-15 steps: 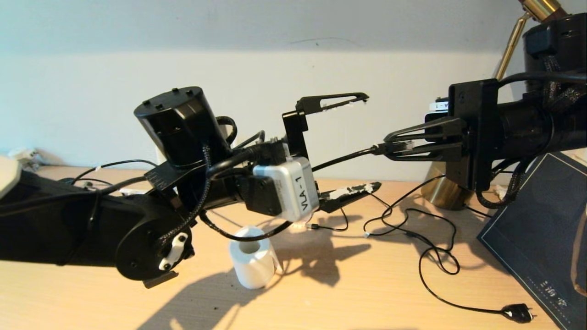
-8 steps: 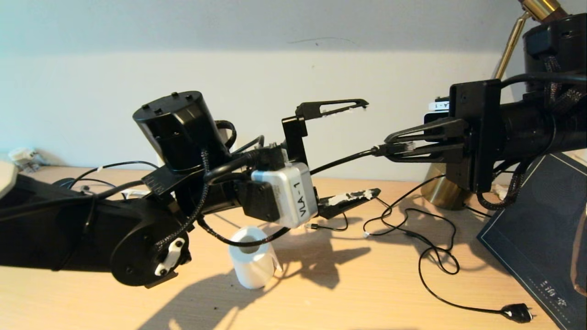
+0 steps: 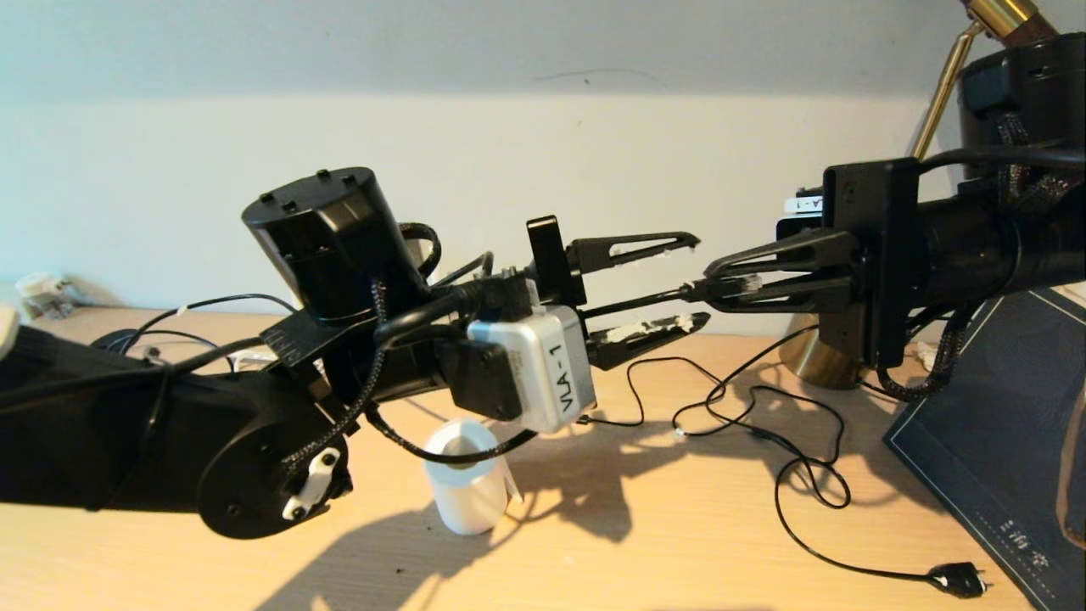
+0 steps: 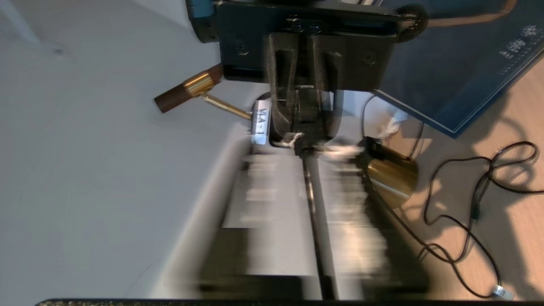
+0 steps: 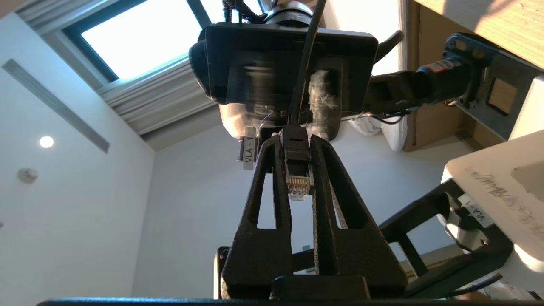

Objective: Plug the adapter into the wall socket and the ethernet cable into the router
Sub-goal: Align cable and router interface

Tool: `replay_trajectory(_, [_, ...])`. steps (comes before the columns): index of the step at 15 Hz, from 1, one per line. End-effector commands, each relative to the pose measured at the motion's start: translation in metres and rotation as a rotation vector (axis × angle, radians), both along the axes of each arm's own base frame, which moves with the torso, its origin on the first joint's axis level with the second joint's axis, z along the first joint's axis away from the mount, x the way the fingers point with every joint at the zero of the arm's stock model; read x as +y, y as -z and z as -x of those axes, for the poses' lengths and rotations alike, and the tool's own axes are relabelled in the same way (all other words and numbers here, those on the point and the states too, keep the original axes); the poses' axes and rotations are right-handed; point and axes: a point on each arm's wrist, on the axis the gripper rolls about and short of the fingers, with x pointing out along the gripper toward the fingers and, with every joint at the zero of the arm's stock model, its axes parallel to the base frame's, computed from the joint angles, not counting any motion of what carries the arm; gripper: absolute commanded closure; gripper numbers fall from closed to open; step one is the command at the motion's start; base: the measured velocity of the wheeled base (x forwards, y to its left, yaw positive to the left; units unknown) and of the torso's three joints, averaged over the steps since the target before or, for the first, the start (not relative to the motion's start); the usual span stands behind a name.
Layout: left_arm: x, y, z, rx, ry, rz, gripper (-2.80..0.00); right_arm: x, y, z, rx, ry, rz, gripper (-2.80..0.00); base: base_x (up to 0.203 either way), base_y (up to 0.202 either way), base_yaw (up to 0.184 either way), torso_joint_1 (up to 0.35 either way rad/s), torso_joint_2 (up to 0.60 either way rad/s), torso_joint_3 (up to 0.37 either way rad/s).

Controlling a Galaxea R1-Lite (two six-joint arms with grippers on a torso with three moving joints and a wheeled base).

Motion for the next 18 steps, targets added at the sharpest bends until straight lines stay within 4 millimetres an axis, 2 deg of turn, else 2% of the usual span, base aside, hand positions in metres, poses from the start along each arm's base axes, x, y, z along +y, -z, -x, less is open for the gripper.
replay_trajectory(1, [0.0003,-0.0005,0.0006,-0.01,0.002,0.002,0.0,0.0007,-0.0003,0.0011,0.007,-0.008,-0.003,0.0,0.0,0.0,0.0,0.0,0.0,0.0])
replay_trajectory(11, [0.0017,-0.0005,0.001,-0.007,-0.011,0.003,0.0,0.0015,0.0009,0.0013,0.01,-0.01,-0.001,0.0,0.0,0.0,0.0,0.0,0.0,0.0])
replay_trajectory(12, [0.002,-0.0013,0.0014,-0.009,-0.013,0.006,-0.38,0.0015,0.0013,0.0013,0.01,-0.01,0.0,0.0,0.0,0.0,0.0,0.0,0.0,0.0])
replay_trajectory(13, [0.0022,-0.0022,0.0017,-0.009,-0.012,0.007,-2.8,0.0015,0.0013,0.0013,0.01,-0.01,0.0,0.0,0.0,0.0,0.0,0.0,0.0,0.0])
replay_trajectory(18, [0.0041,-0.0055,0.0046,-0.018,-0.011,0.014,-2.8,0.0008,0.002,0.0031,0.002,-0.012,0.001,0.0,0.0,0.0,0.0,0.0,0.0,0.0])
